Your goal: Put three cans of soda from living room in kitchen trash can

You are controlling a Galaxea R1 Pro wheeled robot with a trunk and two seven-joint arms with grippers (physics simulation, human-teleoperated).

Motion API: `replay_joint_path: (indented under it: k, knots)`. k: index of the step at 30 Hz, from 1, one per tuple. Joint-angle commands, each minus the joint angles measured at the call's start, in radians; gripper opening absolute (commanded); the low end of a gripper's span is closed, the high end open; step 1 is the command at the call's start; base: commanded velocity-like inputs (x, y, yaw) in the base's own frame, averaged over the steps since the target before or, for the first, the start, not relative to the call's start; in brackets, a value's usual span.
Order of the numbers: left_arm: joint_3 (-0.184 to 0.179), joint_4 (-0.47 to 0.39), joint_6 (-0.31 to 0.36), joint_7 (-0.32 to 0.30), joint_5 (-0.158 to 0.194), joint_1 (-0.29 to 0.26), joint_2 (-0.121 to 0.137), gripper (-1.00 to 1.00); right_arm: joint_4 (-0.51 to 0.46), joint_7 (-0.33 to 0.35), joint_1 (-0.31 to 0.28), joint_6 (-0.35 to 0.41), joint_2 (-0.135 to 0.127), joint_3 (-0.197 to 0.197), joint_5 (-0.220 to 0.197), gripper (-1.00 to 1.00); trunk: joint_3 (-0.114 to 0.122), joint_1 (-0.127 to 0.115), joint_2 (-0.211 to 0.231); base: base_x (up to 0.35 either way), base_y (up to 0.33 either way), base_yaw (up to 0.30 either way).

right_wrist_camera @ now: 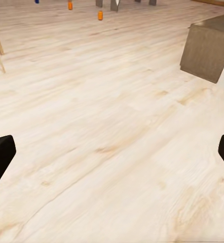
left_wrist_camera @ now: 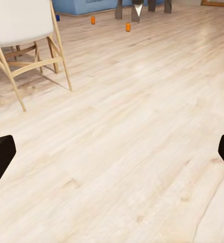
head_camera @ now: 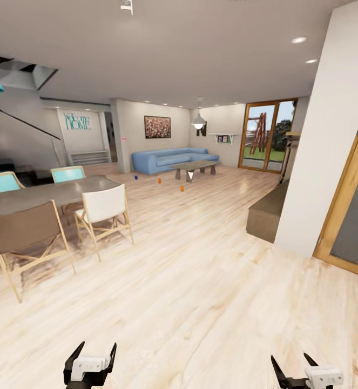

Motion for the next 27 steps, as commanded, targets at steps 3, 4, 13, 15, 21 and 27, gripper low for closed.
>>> replay_joint_path:
  k: [3,4,13,15,21,27]
  knots:
    - [0.0,0.0,0.0,0.0,0.0,0.0,0.0,1.0,0.0,0.0,0.0,0.0,0.0,-0.001,0.0,1.0,0.002,0.0,0.0,0.0,0.306,-0.234]
    - [0.0,0.0,0.0,0.0,0.0,0.0,0.0,1.0,0.0,0.0,0.0,0.0,0.0,-0.001,0.0,1.0,0.002,0.0,0.0,0.0,0.306,-0.234]
    - [0.0,0.0,0.0,0.0,0.0,0.0,0.0,1.0,0.0,0.0,0.0,0.0,0.0,-0.001,0.0,1.0,0.007,0.0,0.0,0.0,0.306,-0.234]
    - [0.0,0.0,0.0,0.0,0.0,0.0,0.0,1.0,0.0,0.0,0.0,0.0,0.0,-0.002,0.0,1.0,0.009,0.0,0.0,0.0,0.306,-0.234]
    - [0.0,0.0,0.0,0.0,0.0,0.0,0.0,1.0,0.0,0.0,0.0,0.0,0.0,-0.002,0.0,1.0,0.013,0.0,0.0,0.0,0.294,-0.234]
    - [0.0,0.0,0.0,0.0,0.0,0.0,0.0,1.0,0.0,0.0,0.0,0.0,0.0,-0.002,0.0,1.0,0.018,0.0,0.0,0.0,0.289,-0.234]
